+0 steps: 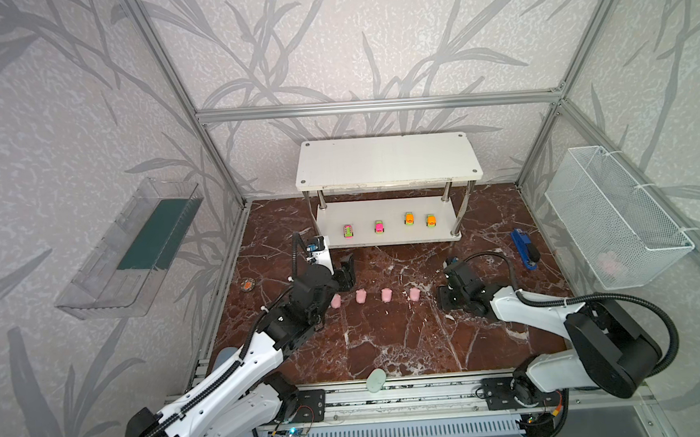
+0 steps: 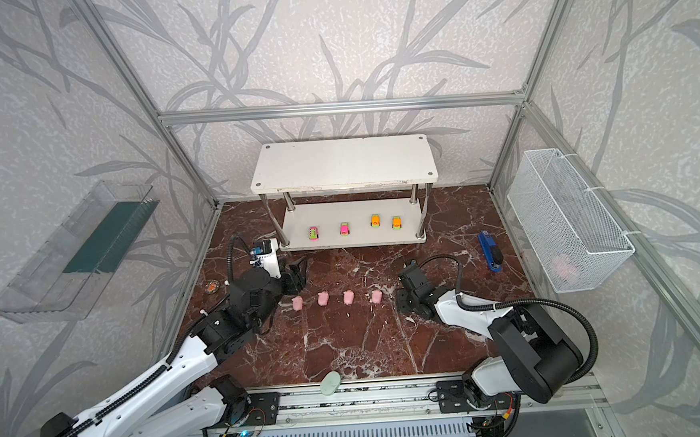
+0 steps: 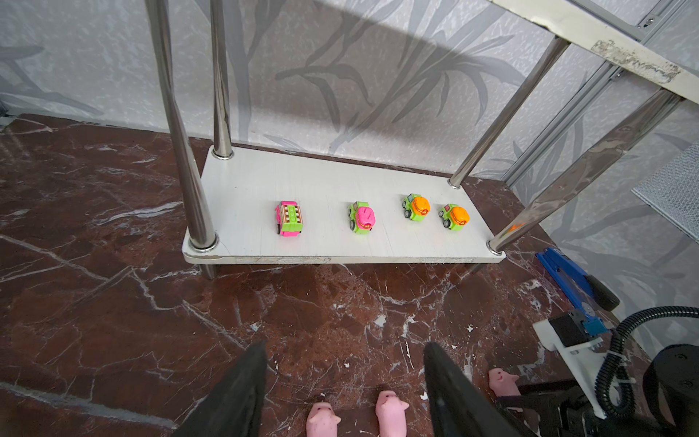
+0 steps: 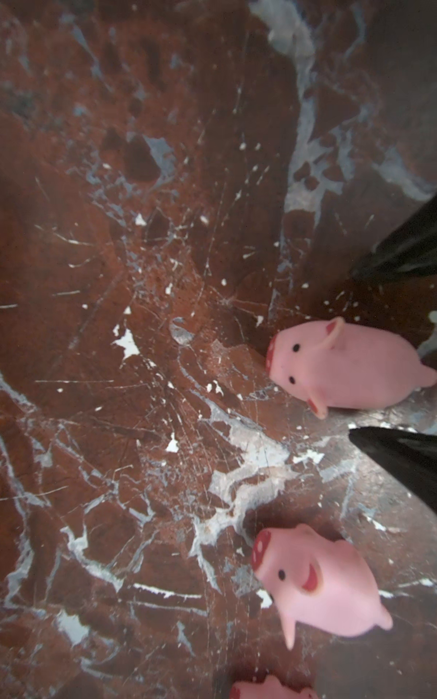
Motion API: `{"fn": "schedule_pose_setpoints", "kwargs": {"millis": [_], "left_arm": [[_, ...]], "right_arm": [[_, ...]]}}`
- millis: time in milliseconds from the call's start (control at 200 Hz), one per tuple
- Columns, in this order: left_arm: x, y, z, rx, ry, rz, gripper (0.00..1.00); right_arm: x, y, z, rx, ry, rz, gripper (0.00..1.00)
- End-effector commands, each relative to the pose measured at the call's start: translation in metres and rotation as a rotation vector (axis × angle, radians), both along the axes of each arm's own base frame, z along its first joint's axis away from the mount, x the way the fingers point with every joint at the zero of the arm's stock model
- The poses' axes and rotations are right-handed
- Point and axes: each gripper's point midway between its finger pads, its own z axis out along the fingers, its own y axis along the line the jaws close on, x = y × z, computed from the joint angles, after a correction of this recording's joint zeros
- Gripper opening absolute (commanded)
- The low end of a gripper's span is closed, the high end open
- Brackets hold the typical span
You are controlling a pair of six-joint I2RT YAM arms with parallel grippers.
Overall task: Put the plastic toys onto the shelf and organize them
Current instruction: 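Withdraw the left gripper toward the pigs while the right gripper lowers onto a pig, then grasp the pink pig nearest the right gripper and lift it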
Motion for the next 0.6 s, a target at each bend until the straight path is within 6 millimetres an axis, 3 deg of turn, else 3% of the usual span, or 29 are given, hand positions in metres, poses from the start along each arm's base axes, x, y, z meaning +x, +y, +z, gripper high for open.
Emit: {"fn": "schedule_pose_setpoints", "kwargs": {"millis": [0, 130, 465, 595], "left_arm": [[0.0001, 0.0043, -0.0057, 0.035, 0.005, 0.018, 0.64], [0.0004, 0.0044, -0.0093, 0.043, 0.009, 0.02, 0.64], [0.0014, 0.0053, -0.0145, 0.057, 0.012, 0.023, 0.64], [0.0019, 0.0053, -0.0154, 0.062, 0.01, 0.022, 0.64]], "right_arm": [[0.0079, 0.0028, 0.0039, -0.007, -0.014, -0.013, 0.57], [0.008, 0.0009, 0.0011, -0.02, -0.009, -0.022, 0.5], [0.0138, 0.0008, 0.0002, -0.032, -0.015, -0.034, 0.49], [0.0153, 0.002, -0.0007, -0.034, -0.011, -0.032, 0.43]]}}
